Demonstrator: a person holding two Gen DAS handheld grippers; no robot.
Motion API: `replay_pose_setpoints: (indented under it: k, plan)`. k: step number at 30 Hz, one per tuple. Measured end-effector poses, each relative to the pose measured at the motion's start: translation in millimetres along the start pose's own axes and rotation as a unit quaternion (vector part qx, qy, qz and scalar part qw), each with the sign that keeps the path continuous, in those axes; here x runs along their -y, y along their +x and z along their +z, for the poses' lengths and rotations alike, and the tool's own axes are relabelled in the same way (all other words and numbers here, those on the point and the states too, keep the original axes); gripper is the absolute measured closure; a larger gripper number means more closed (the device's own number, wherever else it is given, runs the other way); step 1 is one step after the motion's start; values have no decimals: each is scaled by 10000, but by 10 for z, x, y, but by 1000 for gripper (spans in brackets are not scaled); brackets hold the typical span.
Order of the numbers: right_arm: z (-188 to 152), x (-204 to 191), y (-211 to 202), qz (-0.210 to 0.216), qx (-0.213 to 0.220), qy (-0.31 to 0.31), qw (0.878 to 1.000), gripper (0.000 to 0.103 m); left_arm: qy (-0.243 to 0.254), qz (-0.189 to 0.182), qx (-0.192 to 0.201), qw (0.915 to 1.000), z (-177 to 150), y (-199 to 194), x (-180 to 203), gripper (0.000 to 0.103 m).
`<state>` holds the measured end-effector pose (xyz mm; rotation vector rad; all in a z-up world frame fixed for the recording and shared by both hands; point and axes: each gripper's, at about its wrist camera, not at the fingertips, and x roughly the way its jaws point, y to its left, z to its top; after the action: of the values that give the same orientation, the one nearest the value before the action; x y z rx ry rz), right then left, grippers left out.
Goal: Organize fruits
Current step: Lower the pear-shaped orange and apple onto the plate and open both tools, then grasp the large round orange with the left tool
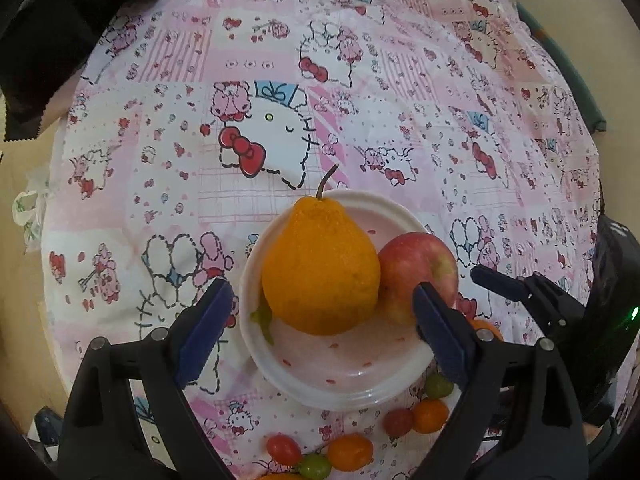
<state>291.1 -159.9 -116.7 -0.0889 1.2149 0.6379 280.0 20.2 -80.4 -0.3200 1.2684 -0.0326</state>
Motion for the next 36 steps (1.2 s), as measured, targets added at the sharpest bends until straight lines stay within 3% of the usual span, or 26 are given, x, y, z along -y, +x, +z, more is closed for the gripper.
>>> replay_pose_setpoints:
  k: [9, 13, 19, 26, 31, 36]
  plan:
    - [-342, 298, -694, 206, 458, 995, 9938, 14, 151, 208, 369, 9990, -326, -485, -68, 14]
    - [-686, 613, -754, 52, 254, 1917, 9811, 12, 143, 211, 363, 9990, -595, -615, -145, 14]
    - [-980, 825, -713, -119, 29, 2523, 9676, 12, 129, 284, -104, 9995, -1107, -573, -280, 13]
    - [-1049, 812, -761, -89, 62, 2468, 9690, 12, 418, 444, -852, 9945, -1760, -360, -231, 13]
    - [-1054, 823, -811, 4, 123, 2470, 9689, 12, 857, 650, -1253, 9863, -2073, -139, -38, 13]
    - [-1051, 817, -811, -15, 128, 2441, 9697, 12, 1120, 946, -1299, 9806, -2196, 31, 31, 13]
